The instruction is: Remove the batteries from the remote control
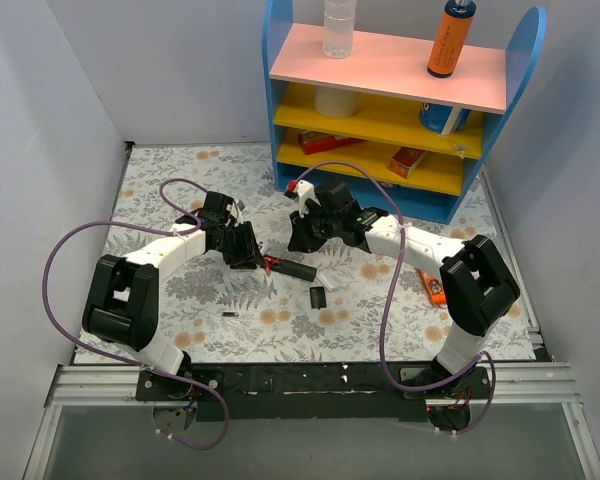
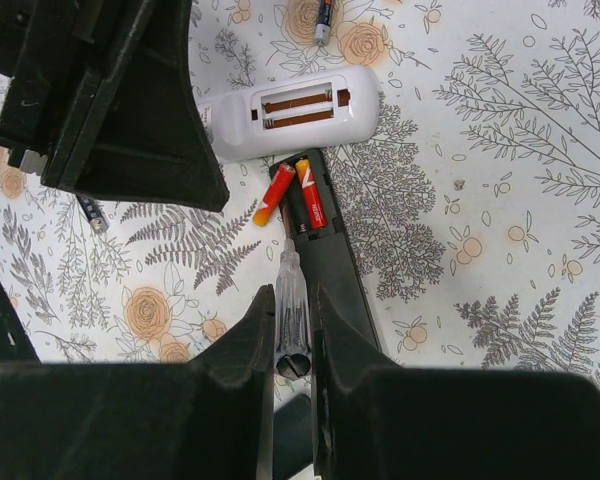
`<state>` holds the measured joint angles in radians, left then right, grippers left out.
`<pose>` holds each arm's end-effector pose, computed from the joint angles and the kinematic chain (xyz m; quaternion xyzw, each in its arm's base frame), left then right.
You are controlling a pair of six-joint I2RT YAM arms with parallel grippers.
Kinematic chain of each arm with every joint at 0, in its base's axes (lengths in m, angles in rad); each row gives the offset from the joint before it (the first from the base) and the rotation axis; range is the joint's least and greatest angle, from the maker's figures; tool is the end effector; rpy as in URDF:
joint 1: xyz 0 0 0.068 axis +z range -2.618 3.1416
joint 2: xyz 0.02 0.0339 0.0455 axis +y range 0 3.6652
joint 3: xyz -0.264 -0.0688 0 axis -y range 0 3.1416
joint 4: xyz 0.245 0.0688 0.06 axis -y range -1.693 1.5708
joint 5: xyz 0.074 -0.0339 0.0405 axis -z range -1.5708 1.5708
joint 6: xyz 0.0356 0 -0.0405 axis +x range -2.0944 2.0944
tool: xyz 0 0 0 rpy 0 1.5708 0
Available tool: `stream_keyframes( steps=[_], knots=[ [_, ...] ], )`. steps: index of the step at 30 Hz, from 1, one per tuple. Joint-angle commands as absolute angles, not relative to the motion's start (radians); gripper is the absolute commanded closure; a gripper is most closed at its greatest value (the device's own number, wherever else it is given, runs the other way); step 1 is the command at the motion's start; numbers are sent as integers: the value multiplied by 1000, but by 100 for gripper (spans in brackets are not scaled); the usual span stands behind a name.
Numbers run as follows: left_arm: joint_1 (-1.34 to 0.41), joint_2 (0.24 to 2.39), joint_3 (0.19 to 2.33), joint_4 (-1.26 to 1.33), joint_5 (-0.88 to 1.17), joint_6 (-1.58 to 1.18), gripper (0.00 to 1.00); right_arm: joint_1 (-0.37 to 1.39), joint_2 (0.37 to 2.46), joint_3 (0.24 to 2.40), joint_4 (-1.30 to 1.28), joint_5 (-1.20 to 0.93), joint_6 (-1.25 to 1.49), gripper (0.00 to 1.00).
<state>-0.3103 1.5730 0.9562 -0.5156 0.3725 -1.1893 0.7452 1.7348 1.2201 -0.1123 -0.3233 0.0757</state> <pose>0.2823 -0.1041 0.1877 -0.3717 0.8852 -0.2779 0.0332 0.2813 0.2749 0.2424 -0.3579 0.8063 0.3105 0.3542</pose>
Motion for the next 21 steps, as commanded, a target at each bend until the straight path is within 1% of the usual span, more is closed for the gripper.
stream_keyframes(
  steps=[1, 10, 15, 21],
  knots=[
    [-308, 1554, 960, -515, 353, -1180, 67, 741, 1669, 1206, -66, -359, 98, 99],
    [-308, 1552, 959, -518, 339, -1183, 67, 742, 1648, 1177, -46, -361, 126, 99],
    [-308, 1551, 957, -518, 328, -1186, 67, 745, 1637, 1169, -44, -286, 130, 99],
    [-308, 1531, 957, -518, 301, -1195, 67, 762, 1635, 1164, -48, -249, 106, 99]
  ],
)
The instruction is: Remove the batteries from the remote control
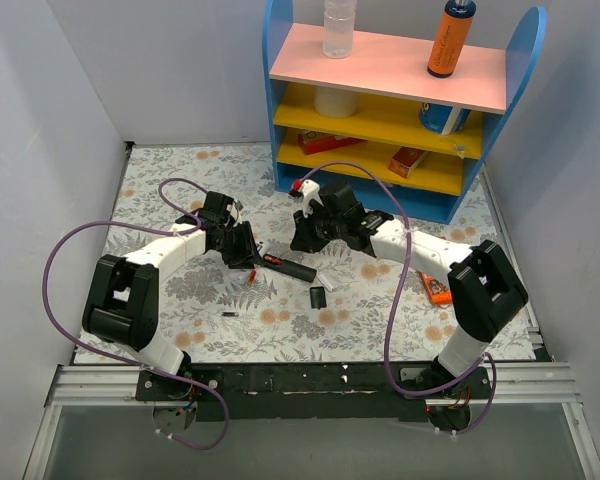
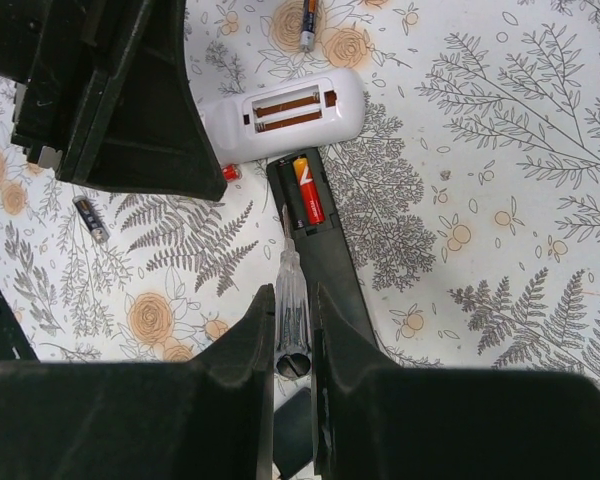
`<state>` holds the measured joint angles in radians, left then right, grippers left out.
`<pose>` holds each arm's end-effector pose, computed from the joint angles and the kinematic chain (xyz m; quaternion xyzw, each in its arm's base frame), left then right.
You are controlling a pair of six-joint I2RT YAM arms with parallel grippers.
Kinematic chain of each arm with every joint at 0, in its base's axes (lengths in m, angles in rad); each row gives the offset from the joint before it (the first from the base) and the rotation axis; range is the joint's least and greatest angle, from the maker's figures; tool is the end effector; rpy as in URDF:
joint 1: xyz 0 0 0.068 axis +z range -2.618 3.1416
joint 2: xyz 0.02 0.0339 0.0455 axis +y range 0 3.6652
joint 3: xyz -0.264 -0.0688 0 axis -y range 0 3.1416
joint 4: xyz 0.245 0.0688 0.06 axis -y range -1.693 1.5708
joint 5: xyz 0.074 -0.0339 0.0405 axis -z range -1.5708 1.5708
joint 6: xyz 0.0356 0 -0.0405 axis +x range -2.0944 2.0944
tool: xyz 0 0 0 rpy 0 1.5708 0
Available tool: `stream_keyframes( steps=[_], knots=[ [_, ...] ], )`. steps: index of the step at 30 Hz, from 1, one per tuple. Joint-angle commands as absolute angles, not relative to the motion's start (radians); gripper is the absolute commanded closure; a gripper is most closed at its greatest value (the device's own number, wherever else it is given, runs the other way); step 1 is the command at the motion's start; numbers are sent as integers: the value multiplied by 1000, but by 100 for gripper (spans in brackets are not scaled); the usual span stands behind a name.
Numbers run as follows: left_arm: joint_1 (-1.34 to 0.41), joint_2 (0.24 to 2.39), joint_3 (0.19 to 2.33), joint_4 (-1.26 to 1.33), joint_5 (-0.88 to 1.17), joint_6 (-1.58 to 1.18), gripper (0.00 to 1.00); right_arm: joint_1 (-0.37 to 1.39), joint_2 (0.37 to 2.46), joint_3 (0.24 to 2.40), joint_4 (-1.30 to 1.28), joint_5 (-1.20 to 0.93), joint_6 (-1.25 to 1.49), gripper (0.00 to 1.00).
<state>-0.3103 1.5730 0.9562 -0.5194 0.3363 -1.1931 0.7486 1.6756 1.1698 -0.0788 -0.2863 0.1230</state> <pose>0.2825 -0.1029 0.1871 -0.3787 0.8859 -0.2645 0.0437 0.2724 0.2668 0.2501 -0.3325 0.8088 0.3117 0.3717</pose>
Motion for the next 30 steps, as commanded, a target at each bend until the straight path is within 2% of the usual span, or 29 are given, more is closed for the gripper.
stream_keyframes(
  steps=[1, 7, 19, 30],
  knots=[
    [-308, 1528, 956, -517, 293, -1196, 67, 767, 1635, 1164, -52, -242, 101, 99],
    [-308, 1506, 956, -511, 272, -1203, 67, 776, 1647, 1187, -54, -166, 80, 99],
    [-308, 1497, 960, -519, 249, -1203, 66, 821, 1735, 1247, -78, -215, 83, 99],
    [-308, 1494, 957, -520, 250, -1201, 66, 836, 1721, 1230, -109, -202, 71, 99]
  ],
)
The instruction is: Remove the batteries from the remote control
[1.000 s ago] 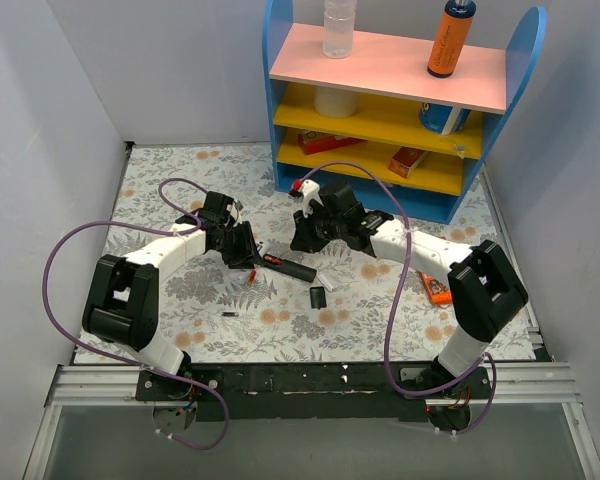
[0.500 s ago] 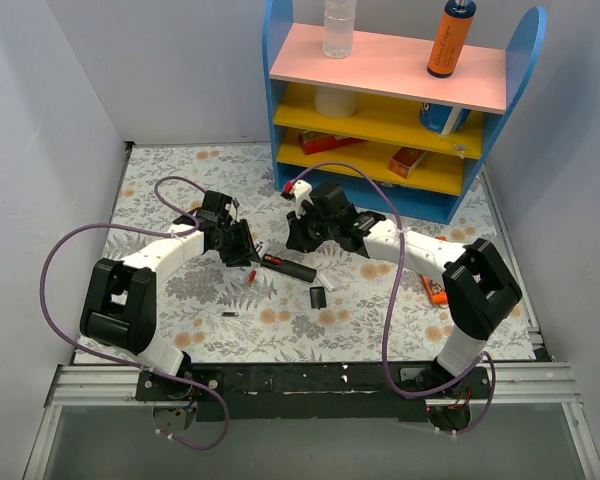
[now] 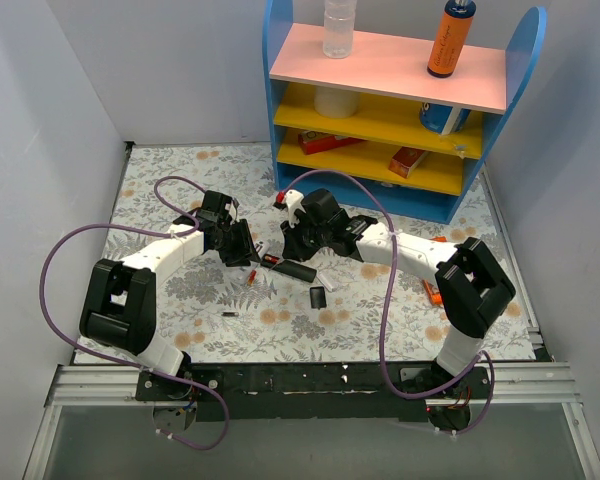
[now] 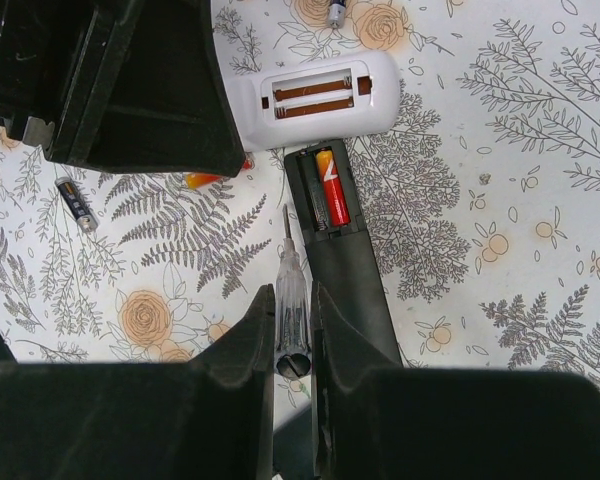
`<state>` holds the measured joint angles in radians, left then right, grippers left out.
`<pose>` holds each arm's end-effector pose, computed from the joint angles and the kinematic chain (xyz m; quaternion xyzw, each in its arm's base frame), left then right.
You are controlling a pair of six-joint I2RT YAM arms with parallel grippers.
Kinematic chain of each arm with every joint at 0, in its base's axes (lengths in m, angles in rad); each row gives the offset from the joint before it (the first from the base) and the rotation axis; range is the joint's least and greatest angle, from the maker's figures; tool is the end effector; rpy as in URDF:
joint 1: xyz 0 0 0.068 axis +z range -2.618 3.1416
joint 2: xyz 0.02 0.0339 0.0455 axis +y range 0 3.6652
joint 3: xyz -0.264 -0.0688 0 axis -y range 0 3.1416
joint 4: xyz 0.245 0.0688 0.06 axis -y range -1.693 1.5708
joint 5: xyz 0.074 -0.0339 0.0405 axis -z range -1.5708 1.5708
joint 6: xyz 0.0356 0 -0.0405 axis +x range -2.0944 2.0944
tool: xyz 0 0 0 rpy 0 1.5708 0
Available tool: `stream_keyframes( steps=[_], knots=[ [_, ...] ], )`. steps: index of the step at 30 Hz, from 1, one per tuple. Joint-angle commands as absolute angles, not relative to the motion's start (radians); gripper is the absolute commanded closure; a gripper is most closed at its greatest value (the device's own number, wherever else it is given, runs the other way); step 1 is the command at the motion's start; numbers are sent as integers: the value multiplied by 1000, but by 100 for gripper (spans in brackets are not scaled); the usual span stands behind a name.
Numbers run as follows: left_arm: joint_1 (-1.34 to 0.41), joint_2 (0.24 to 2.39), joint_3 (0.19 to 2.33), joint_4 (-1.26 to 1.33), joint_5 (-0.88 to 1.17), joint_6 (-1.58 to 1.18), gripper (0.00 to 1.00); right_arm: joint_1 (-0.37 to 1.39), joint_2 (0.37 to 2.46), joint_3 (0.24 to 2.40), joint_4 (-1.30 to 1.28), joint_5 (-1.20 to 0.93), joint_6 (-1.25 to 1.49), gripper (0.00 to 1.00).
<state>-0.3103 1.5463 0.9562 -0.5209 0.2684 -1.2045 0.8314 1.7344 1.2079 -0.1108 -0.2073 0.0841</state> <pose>0.2814 -0.1002 0.1939 -0.3897 0.8833 -0.2498 0.0746 0.2590 0.2949 0.2380 -0.3676 0.8100 0.2807 0.3607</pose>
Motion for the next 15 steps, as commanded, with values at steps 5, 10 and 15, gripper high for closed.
stream_keyframes(
  steps=[5, 10, 15],
  knots=[
    [-308, 1494, 956, -519, 249, -1200, 66, 836, 1697, 1246, -101, -201, 89, 99],
    [-308, 1505, 959, -520, 245, -1200, 66, 836, 1692, 1250, -78, -133, 107, 99],
    [-308, 1497, 957, -519, 244, -1200, 66, 835, 1710, 1276, -78, -137, 121, 99]
  ],
)
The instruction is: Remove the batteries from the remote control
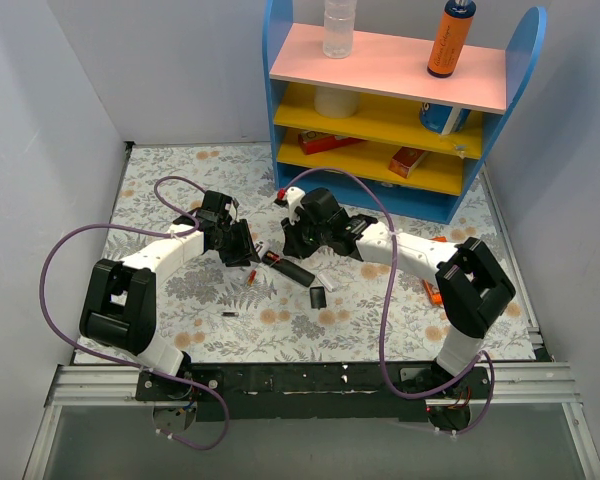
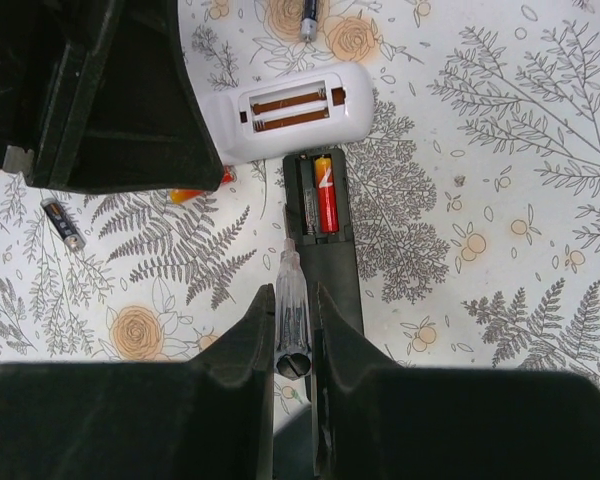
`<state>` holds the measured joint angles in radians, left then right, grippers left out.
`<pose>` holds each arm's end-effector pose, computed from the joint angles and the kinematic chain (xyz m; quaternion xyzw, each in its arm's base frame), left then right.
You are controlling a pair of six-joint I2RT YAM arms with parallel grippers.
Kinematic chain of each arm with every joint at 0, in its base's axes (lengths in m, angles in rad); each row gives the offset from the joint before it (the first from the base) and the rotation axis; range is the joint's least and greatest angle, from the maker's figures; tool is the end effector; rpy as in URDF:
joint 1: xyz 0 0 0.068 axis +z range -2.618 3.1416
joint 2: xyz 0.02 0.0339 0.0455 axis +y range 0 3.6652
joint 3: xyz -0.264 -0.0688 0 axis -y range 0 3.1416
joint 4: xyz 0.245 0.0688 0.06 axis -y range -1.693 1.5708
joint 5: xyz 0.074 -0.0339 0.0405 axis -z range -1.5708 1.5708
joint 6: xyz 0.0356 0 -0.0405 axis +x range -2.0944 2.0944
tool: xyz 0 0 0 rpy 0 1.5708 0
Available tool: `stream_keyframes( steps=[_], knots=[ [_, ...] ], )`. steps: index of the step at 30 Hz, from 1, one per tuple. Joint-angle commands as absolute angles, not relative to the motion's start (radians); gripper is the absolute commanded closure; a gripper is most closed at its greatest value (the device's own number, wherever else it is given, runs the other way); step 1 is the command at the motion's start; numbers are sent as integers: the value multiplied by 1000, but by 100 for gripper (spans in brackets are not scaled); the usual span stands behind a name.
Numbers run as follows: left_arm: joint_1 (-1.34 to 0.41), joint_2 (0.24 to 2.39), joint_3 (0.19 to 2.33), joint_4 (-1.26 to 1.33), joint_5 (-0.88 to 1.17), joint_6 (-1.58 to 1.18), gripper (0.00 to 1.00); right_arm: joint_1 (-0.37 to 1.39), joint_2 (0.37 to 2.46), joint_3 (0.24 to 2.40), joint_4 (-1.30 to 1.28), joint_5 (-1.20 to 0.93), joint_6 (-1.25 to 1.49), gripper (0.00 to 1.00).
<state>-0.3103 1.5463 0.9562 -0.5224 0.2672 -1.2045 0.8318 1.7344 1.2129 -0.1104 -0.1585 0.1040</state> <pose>0.2813 -0.1001 0.1938 -0.3900 0.8834 -0.2489 0.0745 0.2608 0.2946 0.2395 -0.3499 0.8181 0.2664 0.3707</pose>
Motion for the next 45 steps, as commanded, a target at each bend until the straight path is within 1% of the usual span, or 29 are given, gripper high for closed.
stream_keyframes(
  steps=[1, 10, 16, 28, 35, 45],
  knots=[
    [-308, 1497, 957, -518, 242, -1198, 66, 834, 1710, 1278, -78, -133, 123, 99],
    [-308, 1497, 957, -520, 250, -1200, 66, 828, 1706, 1292, -74, -110, 138, 99],
    [-308, 1494, 953, -520, 253, -1200, 66, 816, 1739, 1293, -74, -86, 133, 99],
    [-308, 1494, 953, -515, 261, -1200, 66, 813, 1747, 1247, -92, -195, 132, 99],
    [-308, 1500, 953, -514, 264, -1200, 66, 816, 1709, 1200, -115, -297, 91, 99],
    [-308, 1506, 950, -509, 284, -1197, 65, 819, 1628, 1131, -178, -341, 8, 99]
  ],
)
